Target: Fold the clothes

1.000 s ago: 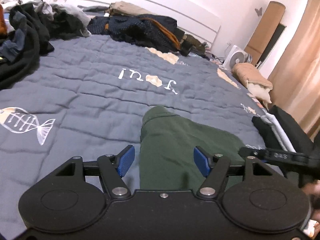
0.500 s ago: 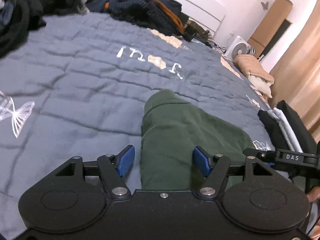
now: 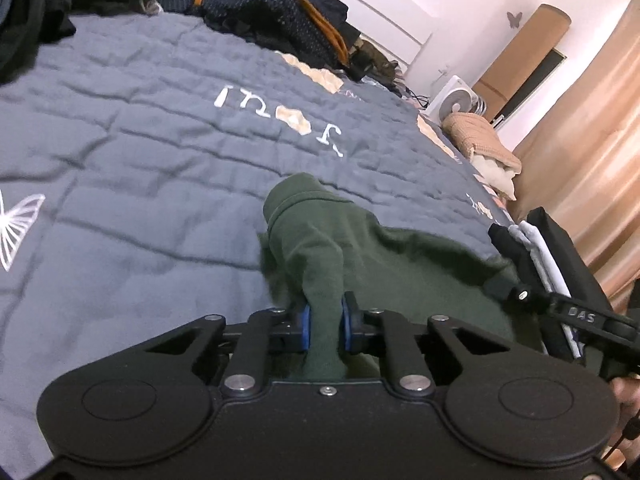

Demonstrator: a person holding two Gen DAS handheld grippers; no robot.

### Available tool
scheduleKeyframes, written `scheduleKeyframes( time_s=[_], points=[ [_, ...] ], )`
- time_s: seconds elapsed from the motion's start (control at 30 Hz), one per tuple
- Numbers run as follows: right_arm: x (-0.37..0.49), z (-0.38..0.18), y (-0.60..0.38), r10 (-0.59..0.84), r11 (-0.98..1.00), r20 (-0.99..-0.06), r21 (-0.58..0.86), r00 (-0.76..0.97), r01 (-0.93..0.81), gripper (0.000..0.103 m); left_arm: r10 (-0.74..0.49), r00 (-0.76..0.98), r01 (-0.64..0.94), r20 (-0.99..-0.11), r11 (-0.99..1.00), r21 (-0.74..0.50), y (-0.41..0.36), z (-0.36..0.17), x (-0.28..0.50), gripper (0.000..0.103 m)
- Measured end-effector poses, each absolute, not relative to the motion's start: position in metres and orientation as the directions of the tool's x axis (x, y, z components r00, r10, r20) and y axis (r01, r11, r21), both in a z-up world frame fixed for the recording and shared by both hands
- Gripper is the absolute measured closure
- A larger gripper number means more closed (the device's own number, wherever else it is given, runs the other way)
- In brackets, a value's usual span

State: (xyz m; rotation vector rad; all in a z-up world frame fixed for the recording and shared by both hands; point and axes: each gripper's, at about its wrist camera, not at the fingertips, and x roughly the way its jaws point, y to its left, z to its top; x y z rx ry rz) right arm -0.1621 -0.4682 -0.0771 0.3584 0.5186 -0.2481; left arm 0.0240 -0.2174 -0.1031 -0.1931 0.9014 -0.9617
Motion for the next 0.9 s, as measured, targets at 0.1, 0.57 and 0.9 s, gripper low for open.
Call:
scheduleKeyframes(
  time_s=[0.1,0.57,0.9],
  points=[
    [-0.154,-0.083,-0.465,-0.179,0.921,-0.554,0.197,0.813,0.337,0.082,-0.77,0.24,0.606,-0.591,0.595,-0.528,-0.216,-0.104,0.027,0.082],
    [-0.173,-0.068,-0.509,-0.043,0.78,-0.509,0.521,0.86,0.347,0.064,-0.892,0.183,0.565,-0.413,0.439,-0.698,-0.196,-0.084,0.04,0.048],
    [-0.134,-0.108,-0.504,0.131,0.766,-0.585,0.572,0.8,0.294,0.064,-0.885,-0.014,0.506,-0.465,0.395,-0.767,-0.224,-0.12,0.037,0.044]
  ],
)
